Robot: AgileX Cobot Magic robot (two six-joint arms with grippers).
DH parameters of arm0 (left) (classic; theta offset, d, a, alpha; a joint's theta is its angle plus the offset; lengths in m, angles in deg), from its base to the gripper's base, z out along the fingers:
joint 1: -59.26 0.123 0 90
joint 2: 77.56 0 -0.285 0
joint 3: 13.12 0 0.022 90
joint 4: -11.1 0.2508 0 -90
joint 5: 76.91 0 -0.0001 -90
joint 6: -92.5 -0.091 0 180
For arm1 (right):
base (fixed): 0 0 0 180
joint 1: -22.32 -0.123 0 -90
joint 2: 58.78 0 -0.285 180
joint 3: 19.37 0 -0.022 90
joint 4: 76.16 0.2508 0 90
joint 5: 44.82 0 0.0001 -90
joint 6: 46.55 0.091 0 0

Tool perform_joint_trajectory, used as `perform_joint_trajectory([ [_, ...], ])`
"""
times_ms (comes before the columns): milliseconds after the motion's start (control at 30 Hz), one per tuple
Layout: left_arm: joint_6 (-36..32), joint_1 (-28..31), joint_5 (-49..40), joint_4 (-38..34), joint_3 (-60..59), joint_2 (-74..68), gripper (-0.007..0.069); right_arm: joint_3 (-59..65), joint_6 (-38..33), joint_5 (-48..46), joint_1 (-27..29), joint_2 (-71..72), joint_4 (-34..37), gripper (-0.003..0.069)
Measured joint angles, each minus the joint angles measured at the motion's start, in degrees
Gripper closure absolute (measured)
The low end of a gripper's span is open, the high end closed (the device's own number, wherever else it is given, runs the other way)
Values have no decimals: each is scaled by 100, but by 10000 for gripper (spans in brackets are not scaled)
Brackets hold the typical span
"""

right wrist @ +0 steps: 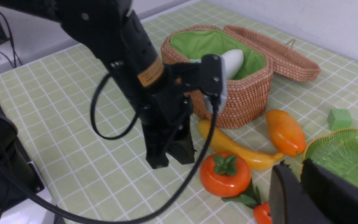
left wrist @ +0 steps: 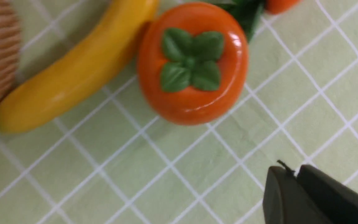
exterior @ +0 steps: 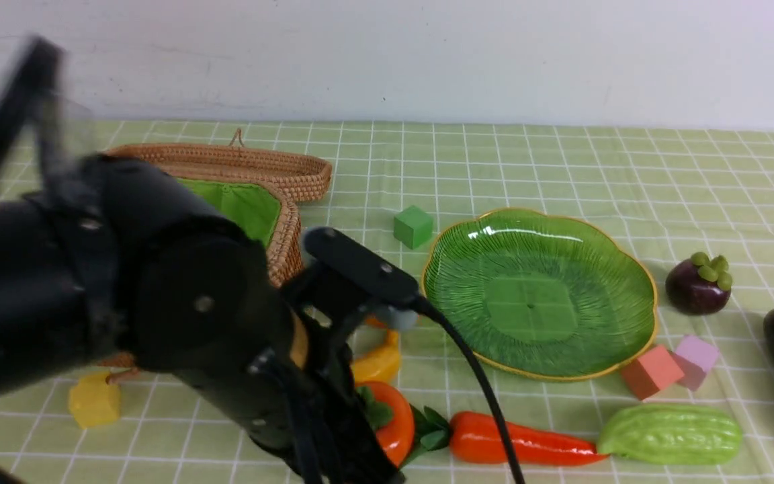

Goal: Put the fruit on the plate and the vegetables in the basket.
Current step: Grab a tomato with your left arm and place it on the plate on the right.

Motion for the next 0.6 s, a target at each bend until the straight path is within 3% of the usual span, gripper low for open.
perform_joint_trajectory([
  [100,-60,-53,303,110,0,-286,389,0,0,-103,0,0,0,571],
  [233,-89,-53,850,325,5,-705,120,0,0,-248,0,0,0,571],
  [267,-89,-53,871,335,5,-723,110,0,0,-260,0,0,0,571],
  [333,-89,-53,1151,528,5,-962,0,-5,221,-376,0,0,-78,571],
  [433,-89,-53,1409,818,5,-1204,-37,-5,961,-723,0,0,-592,571],
  [600,-107,-53,1531,1168,15,-1511,-11,-5,1998,-1539,0,0,-1696,566],
])
